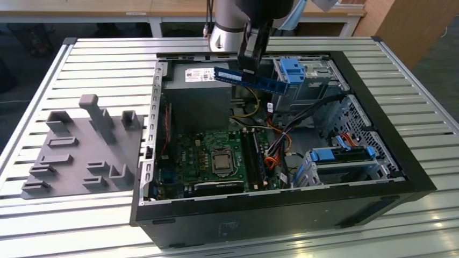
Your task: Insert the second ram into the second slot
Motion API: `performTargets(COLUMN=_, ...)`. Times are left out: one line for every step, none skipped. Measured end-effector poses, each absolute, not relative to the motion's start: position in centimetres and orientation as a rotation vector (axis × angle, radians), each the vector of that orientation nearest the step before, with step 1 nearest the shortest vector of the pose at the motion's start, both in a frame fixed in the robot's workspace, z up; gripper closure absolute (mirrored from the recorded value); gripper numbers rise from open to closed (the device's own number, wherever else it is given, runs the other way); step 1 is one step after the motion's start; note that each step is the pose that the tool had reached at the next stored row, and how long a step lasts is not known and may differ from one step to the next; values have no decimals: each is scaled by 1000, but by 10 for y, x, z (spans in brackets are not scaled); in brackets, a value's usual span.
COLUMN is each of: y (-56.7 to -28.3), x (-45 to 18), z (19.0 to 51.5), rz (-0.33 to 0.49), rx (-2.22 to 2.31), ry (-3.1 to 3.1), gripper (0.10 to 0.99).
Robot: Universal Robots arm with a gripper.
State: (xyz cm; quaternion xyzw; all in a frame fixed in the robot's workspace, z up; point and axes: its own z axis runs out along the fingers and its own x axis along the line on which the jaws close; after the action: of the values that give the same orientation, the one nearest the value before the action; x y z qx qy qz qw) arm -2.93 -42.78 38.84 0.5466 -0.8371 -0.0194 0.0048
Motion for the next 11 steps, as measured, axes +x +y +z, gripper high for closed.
performTargets(y=-429, x=-29, z=388, rz=-61, rx=1710, ry=-2623, gripper=953)
performTargets(y=-430, x=-29, z=388, rz=-61, rx=1708, ry=-2625, gripper=953)
performTargets(y=-431, x=-29, z=388, rz=-61, rx=1706, ry=-2626, gripper=953)
performTargets(y=-432, x=-29, z=388, rz=-61, rx=1703, ry=-2628, gripper=953)
performTargets(y=-432, x=-29, z=388, rz=-61, rx=1698, ry=-2631, gripper=953)
performTargets(y=-432, x=-29, z=388, rz=-61, rx=1689, ry=-2637, gripper=953)
performTargets(y=-432, x=-29, z=388, rz=-61, rx=1678, ry=-2645, gripper=953)
performTargets(y=-432, x=-29, z=388, rz=-61, rx=1666, ry=-2652, gripper=953)
performTargets(y=-432, x=-29, z=388, rz=-61, rx=1652, ry=-2661, gripper=953)
performTargets(y=-432, x=-29, z=388, rz=-61, rx=1640, ry=-2669, gripper=953)
performTargets(y=-432, x=-29, z=388, rz=-61, rx=1627, ry=-2677, gripper=953)
